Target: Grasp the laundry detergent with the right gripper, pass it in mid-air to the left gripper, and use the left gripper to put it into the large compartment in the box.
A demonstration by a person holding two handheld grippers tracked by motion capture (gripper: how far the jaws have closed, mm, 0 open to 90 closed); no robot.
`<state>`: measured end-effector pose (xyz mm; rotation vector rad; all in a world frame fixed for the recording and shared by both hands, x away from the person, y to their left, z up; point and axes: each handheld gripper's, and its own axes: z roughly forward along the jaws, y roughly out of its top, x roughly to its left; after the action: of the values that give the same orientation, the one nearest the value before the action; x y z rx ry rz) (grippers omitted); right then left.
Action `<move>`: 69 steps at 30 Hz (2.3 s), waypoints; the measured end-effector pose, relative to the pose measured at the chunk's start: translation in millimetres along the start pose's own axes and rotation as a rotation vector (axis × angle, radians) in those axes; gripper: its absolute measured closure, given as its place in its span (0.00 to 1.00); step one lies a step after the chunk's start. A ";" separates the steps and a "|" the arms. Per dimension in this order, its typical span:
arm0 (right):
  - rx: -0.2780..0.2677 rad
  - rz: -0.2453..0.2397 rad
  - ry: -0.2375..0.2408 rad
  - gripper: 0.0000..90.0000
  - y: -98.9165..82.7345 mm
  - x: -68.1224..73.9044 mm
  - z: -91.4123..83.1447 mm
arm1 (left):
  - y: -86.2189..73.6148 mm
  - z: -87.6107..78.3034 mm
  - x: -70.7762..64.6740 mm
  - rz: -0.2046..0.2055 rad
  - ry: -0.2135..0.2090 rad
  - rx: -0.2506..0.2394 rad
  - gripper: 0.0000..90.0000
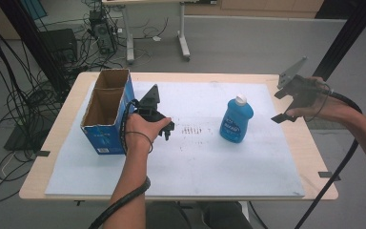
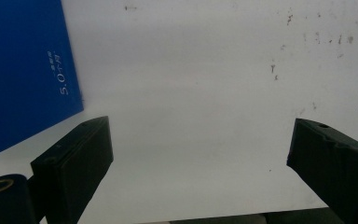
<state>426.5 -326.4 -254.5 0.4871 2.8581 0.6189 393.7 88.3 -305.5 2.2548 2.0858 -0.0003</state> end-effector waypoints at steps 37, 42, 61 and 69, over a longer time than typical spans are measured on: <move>-0.244 0.180 -0.066 0.03 -31.7 32.6 60.3 | -7.0 0.3 7.3 0.015 -0.009 -0.004 0.08; -0.274 0.195 -0.065 0.03 -34.0 34.6 67.2 | -5.8 2.8 9.3 0.013 -0.018 0.000 0.08; -0.393 0.273 -0.066 0.03 -41.6 40.8 98.0 | -5.4 7.9 14.1 0.005 -0.011 0.011 0.08; -0.429 0.274 -0.074 0.03 -37.9 43.2 105.8 | -3.8 8.1 13.7 0.011 -0.011 0.012 0.08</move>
<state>401.0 -304.7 -370.1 0.8076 2.5008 1.1951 391.4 101.8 -314.4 2.2677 2.0742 -0.0250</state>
